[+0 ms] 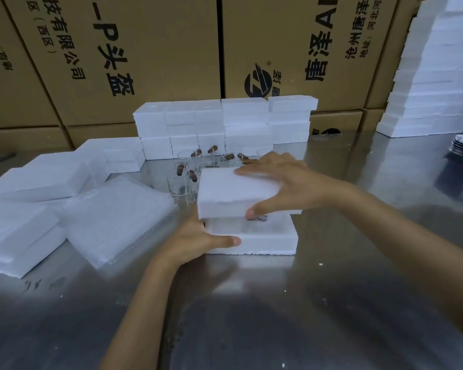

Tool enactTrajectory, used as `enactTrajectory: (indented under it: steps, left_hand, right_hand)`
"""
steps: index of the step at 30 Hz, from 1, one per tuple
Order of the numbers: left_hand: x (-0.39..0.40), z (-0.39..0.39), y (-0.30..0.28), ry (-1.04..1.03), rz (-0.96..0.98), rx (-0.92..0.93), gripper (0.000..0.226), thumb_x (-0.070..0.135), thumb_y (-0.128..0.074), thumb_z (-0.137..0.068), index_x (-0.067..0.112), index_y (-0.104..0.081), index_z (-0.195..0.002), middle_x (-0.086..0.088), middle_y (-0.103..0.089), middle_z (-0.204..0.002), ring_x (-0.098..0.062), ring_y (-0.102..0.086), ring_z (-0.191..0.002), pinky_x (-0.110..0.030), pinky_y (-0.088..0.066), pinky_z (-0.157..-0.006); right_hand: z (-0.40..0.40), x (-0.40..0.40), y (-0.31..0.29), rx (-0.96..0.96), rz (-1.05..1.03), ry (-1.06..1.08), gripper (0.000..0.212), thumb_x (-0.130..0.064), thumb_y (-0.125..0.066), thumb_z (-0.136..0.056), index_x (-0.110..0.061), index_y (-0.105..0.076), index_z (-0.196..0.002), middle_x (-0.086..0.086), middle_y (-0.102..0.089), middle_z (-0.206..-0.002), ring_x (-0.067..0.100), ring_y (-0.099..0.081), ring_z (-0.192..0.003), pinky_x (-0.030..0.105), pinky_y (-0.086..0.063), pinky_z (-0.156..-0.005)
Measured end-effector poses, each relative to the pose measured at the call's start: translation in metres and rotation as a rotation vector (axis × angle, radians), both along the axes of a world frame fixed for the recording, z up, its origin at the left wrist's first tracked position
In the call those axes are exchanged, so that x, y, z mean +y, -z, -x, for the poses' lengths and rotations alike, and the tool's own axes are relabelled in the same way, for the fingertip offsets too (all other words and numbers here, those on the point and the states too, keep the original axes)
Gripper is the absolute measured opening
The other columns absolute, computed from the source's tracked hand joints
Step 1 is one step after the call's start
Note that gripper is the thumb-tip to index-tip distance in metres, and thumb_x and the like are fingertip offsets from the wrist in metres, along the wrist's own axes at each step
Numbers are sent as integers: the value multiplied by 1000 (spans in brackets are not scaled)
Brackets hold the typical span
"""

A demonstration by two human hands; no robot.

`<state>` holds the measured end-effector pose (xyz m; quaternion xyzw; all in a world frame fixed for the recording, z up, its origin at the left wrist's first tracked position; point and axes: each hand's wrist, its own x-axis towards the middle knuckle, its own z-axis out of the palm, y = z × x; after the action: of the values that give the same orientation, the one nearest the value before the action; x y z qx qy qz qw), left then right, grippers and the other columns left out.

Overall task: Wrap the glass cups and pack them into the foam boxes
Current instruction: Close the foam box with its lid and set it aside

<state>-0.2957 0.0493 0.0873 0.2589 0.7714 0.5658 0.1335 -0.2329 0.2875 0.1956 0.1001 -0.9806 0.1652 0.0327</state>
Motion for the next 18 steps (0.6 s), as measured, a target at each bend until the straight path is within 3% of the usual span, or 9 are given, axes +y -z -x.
enactTrajectory:
  steps: [2,5,7,11,18]
  left_hand:
    - [-2,-3,1,10,2,-21,77,31,-97,-57,38,-63,-127,23,-68,-124,1,-61,-118,-25,-50,-98]
    - [-3,-3,-2,36,-5,-2,77,20,-96,-63,34,-61,-130,18,-68,-125,0,-62,-118,-19,-52,-92]
    - [-1,-3,-5,21,-7,10,88,14,-96,-62,30,-53,-137,14,-66,-129,-2,-62,-119,-21,-53,-94]
    - [0,-2,-5,-8,-7,-20,108,11,-98,-60,22,-37,-149,5,-58,-141,-11,-57,-128,-40,-48,-107]
    - [1,-2,-4,-19,-4,-13,110,13,-98,-60,23,-34,-149,5,-56,-142,-13,-54,-129,-42,-46,-109]
  right_hand:
    - [-1,-12,7,-43,-17,-25,84,-85,-65,-60,-71,-28,-134,-20,-33,-130,13,-24,-133,46,-23,-114]
    - [-1,-13,15,-76,0,2,84,-81,-68,-63,-68,-29,-137,-19,-31,-131,12,-20,-136,52,-21,-116]
    - [-3,-7,18,-49,21,29,84,-80,-69,-63,-67,-31,-137,-17,-32,-134,12,-20,-135,50,-21,-116]
    - [-4,-1,26,-18,33,28,83,-83,-66,-63,-67,-31,-137,-16,-34,-128,11,-26,-125,44,-26,-111]
    - [-1,-1,36,10,78,11,81,-83,-67,-62,-69,-34,-134,-19,-36,-124,8,-28,-121,40,-27,-109]
